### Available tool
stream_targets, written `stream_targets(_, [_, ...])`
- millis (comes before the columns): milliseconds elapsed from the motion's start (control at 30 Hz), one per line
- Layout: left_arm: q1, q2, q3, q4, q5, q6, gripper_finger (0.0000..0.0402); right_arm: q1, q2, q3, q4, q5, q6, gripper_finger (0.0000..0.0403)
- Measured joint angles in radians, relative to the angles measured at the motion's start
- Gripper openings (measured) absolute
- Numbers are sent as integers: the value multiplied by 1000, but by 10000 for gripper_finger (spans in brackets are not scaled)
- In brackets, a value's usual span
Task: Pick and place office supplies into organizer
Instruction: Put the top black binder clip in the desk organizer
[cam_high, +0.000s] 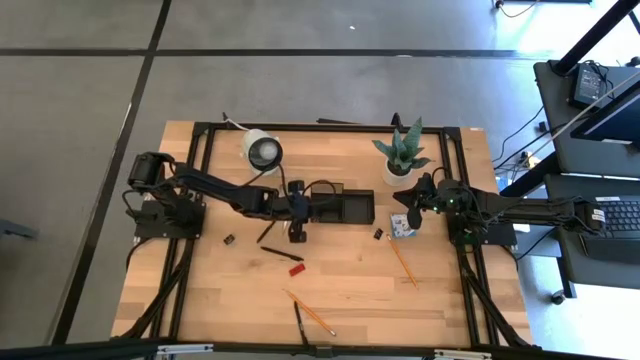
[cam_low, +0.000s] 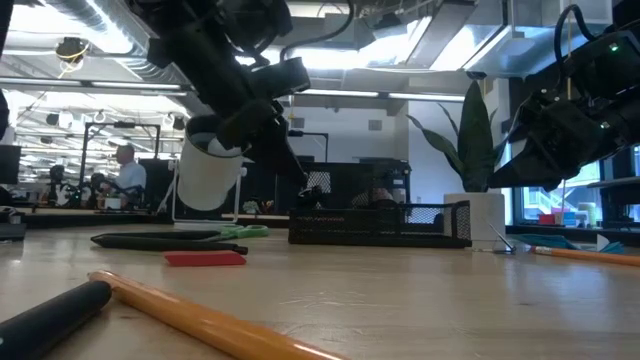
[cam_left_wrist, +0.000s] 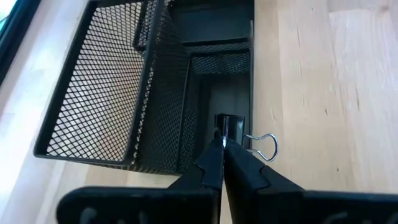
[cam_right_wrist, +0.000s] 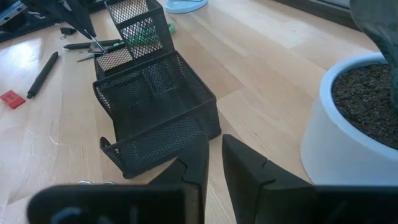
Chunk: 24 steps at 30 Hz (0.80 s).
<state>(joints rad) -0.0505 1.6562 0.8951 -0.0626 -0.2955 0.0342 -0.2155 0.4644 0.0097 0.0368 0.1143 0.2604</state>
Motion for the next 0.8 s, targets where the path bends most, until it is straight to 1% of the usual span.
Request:
stream_targets(233, [0,0,0,0,-2,-31,3,0,0,0,0,0,0,51])
stream_targets(433, [2,27,0,-1,-3,-32,3,0,0,0,0,0,0,51])
stream_targets(800, [8,31,0,-14,-37,-48,5,0,0,0,3,0,0,51])
